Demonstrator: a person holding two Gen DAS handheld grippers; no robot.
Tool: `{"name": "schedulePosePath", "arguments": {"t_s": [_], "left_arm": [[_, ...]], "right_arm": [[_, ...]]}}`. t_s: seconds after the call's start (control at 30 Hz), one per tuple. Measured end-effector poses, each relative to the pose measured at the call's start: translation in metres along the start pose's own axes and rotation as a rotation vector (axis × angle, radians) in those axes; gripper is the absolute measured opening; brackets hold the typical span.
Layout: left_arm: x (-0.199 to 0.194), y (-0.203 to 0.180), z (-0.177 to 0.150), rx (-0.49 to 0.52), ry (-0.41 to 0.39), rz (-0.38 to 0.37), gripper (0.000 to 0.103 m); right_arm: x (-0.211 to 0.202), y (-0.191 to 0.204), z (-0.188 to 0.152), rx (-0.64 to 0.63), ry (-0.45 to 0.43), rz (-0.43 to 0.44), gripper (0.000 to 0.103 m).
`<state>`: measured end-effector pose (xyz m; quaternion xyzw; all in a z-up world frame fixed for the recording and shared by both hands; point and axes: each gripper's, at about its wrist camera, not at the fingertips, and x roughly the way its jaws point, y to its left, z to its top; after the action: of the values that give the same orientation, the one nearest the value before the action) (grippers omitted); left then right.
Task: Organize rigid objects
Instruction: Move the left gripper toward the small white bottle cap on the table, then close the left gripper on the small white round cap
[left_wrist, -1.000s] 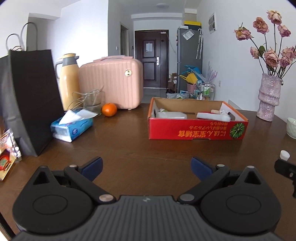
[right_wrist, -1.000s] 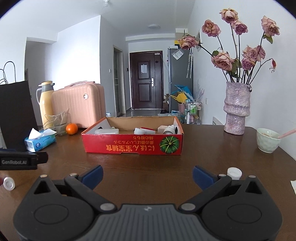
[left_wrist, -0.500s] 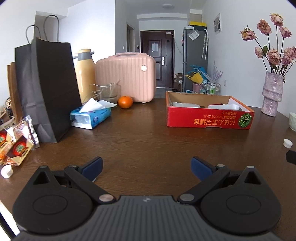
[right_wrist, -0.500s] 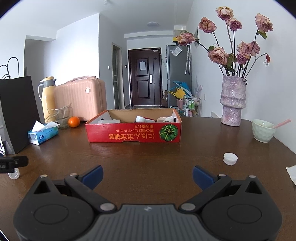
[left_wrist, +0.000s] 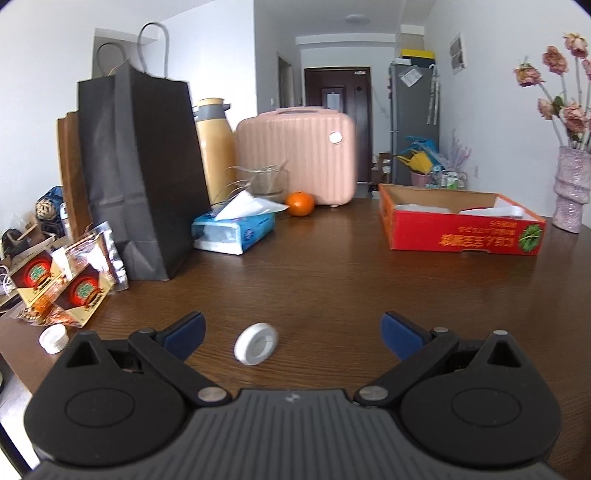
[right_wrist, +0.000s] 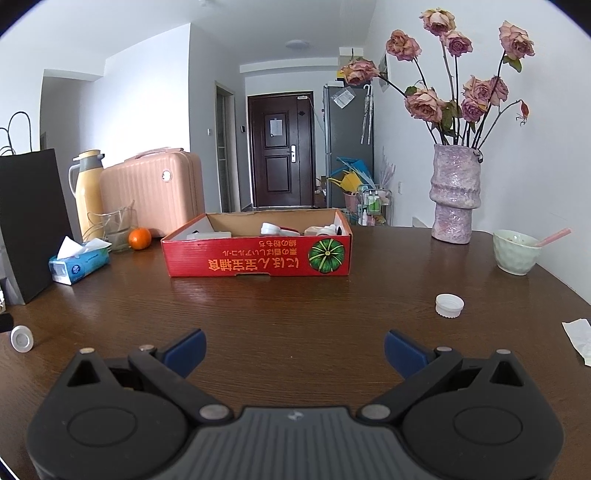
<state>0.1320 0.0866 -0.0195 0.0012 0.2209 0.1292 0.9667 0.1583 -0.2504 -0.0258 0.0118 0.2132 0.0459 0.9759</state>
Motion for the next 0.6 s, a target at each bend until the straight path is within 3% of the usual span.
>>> {"name": "schedulePosePath", "arguments": {"t_s": [0.27, 0.4, 0.6], "left_arm": [[0.032, 0.040, -0.010, -0.002, 0.058, -0.006, 0.103], [0.051, 0.047, -0.015, 0.004, 0.104, 0.027, 0.103], [0.065, 0.043, -0.016, 0.032, 0.118, -0.003, 0.090]], "right_arm": [[0.007, -0.002, -0.003, 0.003, 0.022, -0.022, 0.103], [0.010, -0.001, -0.006, 0.006, 0.034, -0.034, 0.103], [0.016, 0.001, -0.007, 0.005, 0.051, -0.047, 0.103]]}}
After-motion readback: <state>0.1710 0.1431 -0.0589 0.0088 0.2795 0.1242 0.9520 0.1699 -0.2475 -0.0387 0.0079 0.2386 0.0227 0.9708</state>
